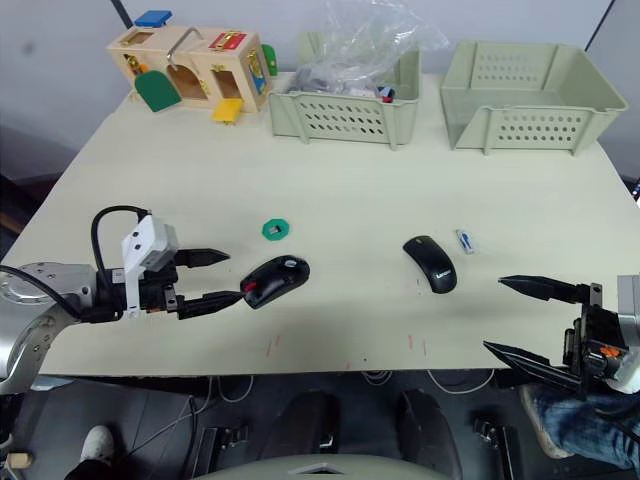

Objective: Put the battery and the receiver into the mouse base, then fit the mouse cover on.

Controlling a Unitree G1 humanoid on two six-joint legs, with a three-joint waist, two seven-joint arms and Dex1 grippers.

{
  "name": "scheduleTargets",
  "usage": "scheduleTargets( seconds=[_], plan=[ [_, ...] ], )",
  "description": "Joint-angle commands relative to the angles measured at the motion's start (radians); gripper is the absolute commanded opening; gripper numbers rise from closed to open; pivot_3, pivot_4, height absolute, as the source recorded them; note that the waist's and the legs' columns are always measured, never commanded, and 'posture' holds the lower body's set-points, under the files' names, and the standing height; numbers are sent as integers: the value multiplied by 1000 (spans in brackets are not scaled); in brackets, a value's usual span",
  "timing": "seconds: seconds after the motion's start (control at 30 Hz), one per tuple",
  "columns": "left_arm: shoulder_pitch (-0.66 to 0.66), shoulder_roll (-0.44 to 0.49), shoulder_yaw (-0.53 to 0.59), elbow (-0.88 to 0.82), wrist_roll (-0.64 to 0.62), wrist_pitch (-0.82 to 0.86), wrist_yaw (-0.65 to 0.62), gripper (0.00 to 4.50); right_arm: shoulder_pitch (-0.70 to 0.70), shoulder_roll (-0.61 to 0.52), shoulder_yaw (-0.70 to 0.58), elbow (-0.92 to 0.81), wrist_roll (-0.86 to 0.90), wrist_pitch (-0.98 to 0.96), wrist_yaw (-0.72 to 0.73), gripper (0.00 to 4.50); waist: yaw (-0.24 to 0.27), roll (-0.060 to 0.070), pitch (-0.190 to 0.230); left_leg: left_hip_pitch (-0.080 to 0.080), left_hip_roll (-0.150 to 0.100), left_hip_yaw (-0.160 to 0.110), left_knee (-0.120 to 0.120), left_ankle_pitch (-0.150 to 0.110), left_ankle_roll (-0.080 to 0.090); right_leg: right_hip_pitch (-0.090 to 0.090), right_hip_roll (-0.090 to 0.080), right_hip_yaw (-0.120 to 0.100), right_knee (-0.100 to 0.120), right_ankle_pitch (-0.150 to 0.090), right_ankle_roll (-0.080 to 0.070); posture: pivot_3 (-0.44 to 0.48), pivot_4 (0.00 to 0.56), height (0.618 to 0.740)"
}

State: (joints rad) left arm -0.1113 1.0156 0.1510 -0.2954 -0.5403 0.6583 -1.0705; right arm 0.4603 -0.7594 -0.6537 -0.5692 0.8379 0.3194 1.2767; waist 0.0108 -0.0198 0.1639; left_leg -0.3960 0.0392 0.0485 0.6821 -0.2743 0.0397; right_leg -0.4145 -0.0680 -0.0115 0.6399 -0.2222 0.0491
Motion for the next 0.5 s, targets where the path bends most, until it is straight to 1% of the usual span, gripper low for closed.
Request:
scheduleTargets(
  seconds=[0.03, 0.13, 0.3, 0.4, 0.5],
  plan=[
    [-31, -8, -17, 11, 10, -8, -5, 4500, 27, 32, -32, -6, -13, -61, 19, 4465, 0, 0, 0, 0, 0, 0, 0, 0, 0, 0, 0, 0, 0, 0, 0, 0, 150, 740],
    [-69, -18, -52, 53, 38, -30, -11, 4500, 44, 91, -19, 38, -28, -135, 53, 4465, 6, 0, 0, 1, 0, -1, 0, 0, 0, 0, 1, 0, 1, 0, 0, 0, 150, 740],
    [-110, -25, -96, 92, 79, -35, -2, 4500, 16, 97, 20, 34, -24, -142, 35, 4465, 3, 0, 0, 1, 0, 0, 0, 0, 0, 0, 1, 1, 1, 0, 0, 0, 150, 740],
    [-138, -40, -139, 113, 112, -45, 1, 4500, -12, 109, 89, 20, -24, -149, 37, 4465, 4, 0, 0, 1, 0, 0, 0, 0, 0, 0, 1, 1, 1, 0, -1, 0, 150, 740],
    [-165, -49, -168, 118, 133, -32, 5, 4500, -29, 111, 119, 32, -53, -172, 37, 4465, 4, 1, 0, 1, 0, 0, 0, 0, 0, 0, 1, 1, 1, 0, -1, 0, 150, 740]
  ],
)
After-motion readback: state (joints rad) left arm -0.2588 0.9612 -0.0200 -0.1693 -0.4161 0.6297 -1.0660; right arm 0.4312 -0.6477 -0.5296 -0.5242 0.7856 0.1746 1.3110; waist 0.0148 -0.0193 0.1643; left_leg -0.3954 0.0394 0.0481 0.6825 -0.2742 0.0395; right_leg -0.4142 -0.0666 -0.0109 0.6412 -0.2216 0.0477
